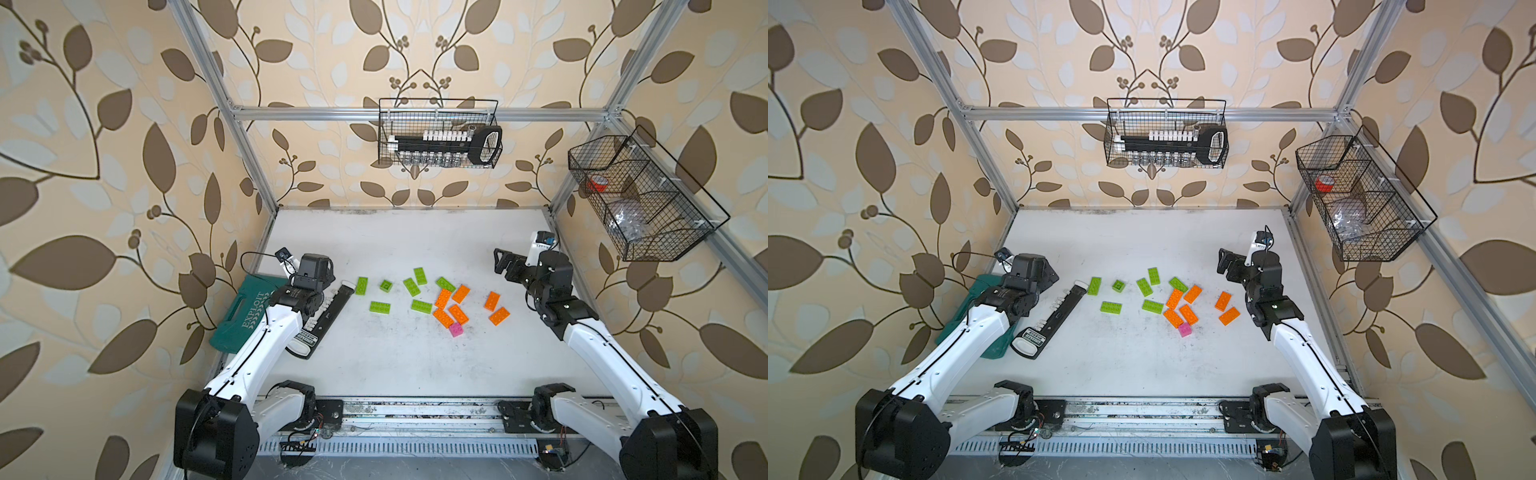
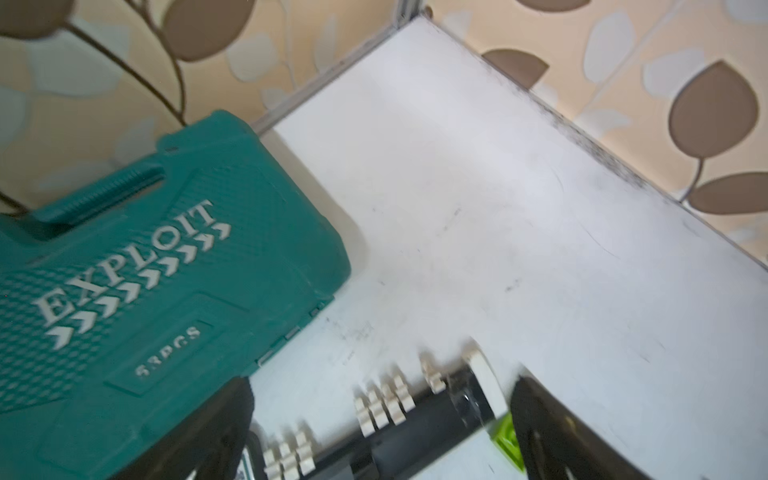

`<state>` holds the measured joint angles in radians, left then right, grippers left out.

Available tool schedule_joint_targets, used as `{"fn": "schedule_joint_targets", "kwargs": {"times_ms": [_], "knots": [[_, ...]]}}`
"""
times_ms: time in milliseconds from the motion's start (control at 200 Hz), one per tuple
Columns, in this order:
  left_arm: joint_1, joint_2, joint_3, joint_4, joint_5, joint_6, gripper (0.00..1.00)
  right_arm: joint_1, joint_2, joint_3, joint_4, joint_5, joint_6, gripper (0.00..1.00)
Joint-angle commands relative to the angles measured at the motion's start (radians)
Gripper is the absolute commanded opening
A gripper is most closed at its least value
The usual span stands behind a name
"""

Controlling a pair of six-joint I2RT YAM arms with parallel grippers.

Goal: Assemble a small pinwheel with lego
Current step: Pick up the lego brick from the center of the board.

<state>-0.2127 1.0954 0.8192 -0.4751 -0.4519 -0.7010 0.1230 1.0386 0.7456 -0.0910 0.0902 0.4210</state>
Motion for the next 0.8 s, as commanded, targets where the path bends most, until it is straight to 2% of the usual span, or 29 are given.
{"fn": "schedule_joint_targets", "kwargs": {"times_ms": [0,30,95,150,310,390,550,700,795], "knots": [[-0.089,0.013,0.051,-0.073,0.158,-0.025,0.99,0.018,0.045,0.089,-0.259,-0.093,0.102,0.99],[-0.121,0.019,0.055,-0.078,0.165,-0.026,0.99,0.034,0.062,0.1,-0.269,-0.117,0.072,0.99],[-0.199,0.026,0.058,-0.07,0.168,-0.019,0.99,0.087,0.09,0.132,-0.336,-0.048,0.069,0.99],[-0.272,0.042,0.061,-0.054,0.154,-0.01,0.99,0.116,0.121,0.164,-0.389,-0.053,0.081,0.99],[-0.446,0.126,0.108,-0.046,0.157,-0.013,0.99,0.252,0.25,0.271,-0.563,-0.133,0.04,0.99],[-0.507,0.167,0.131,-0.03,0.19,-0.009,0.99,0.319,0.316,0.294,-0.62,-0.22,-0.001,0.99],[-0.538,0.213,0.116,0.024,0.274,-0.046,0.99,0.415,0.393,0.298,-0.658,-0.255,-0.034,0.91],[-0.539,0.176,0.04,0.114,0.326,-0.073,0.99,0.454,0.467,0.335,-0.683,-0.303,-0.075,0.7],[-0.53,0.173,0.029,0.113,0.301,-0.085,0.99,0.478,0.514,0.364,-0.696,-0.306,-0.1,0.63]]}}
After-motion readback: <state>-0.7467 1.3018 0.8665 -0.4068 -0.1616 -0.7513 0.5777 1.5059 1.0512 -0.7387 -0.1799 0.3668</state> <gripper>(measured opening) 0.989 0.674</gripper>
